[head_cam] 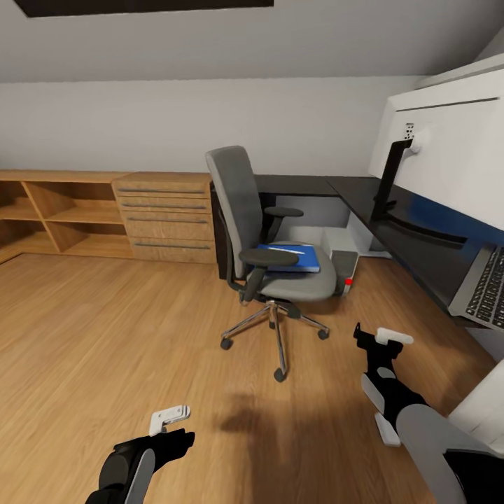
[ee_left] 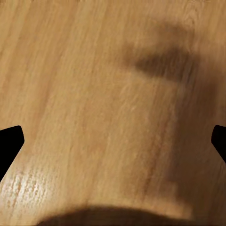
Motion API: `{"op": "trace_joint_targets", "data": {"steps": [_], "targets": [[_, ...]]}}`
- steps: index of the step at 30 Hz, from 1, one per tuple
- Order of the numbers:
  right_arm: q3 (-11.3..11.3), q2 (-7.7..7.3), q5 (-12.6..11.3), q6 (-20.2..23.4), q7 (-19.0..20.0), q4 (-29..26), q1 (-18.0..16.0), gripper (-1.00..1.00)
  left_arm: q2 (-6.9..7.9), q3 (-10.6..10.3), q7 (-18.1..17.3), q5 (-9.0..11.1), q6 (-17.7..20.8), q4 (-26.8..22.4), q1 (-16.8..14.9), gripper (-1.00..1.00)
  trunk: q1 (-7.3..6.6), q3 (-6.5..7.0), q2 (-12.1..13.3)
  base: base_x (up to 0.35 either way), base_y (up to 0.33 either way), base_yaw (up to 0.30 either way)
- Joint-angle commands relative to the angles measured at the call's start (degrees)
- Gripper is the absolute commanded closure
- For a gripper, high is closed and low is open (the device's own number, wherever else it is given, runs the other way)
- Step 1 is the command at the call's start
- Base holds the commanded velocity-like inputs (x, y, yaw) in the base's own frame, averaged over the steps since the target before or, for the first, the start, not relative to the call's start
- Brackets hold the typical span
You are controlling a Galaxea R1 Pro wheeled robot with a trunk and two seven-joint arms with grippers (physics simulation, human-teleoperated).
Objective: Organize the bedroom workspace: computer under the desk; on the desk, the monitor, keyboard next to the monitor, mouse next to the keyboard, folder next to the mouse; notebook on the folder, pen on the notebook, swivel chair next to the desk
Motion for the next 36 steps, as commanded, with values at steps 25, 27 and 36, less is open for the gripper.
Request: {"op": "trace_joint_targets", "data": {"steps": [25,27,36], "targets": [[0.1,0.01,-0.6,-2.0,0.1,0.0,0.0,-1.0,-0.04,0.1,0.3,0.7,0.2,0.5,0.0,-1.0,0.0,0.57,0.0,0.09,0.017,-0.002],[0.1,0.01,-0.6,-2.0,0.1,0.0,0.0,-1.0,-0.04,0.1,0.3,0.7,0.2,0.5,0.0,-1.0,0.0,0.75,0.0,-0.067,0.227,-0.064],[0.1,0.01,-0.6,-2.0,0.1,0.0,0.0,-1.0,-0.04,0.1,0.3,0.7,0.2,0.5,0.0,-1.0,0.0,1.49,0.0,-0.1,0.29,-0.136]]}}
